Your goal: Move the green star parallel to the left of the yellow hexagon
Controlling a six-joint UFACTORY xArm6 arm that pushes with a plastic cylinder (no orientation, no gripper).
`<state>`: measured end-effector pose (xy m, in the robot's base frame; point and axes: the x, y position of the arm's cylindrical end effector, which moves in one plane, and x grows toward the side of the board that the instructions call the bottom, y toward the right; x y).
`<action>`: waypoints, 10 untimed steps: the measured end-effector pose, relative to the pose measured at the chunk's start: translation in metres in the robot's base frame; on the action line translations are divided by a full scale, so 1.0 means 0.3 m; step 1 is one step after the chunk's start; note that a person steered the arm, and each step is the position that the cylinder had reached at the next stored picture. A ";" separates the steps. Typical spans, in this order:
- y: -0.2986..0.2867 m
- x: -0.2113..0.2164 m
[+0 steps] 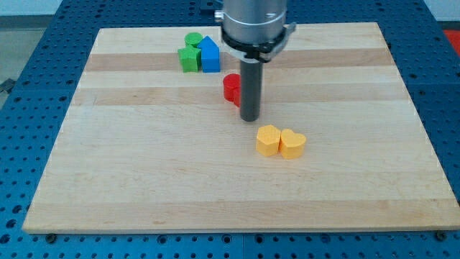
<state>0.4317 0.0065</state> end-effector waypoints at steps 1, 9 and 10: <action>-0.026 -0.015; 0.267 -0.488; 0.267 -0.599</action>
<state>0.2520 0.0865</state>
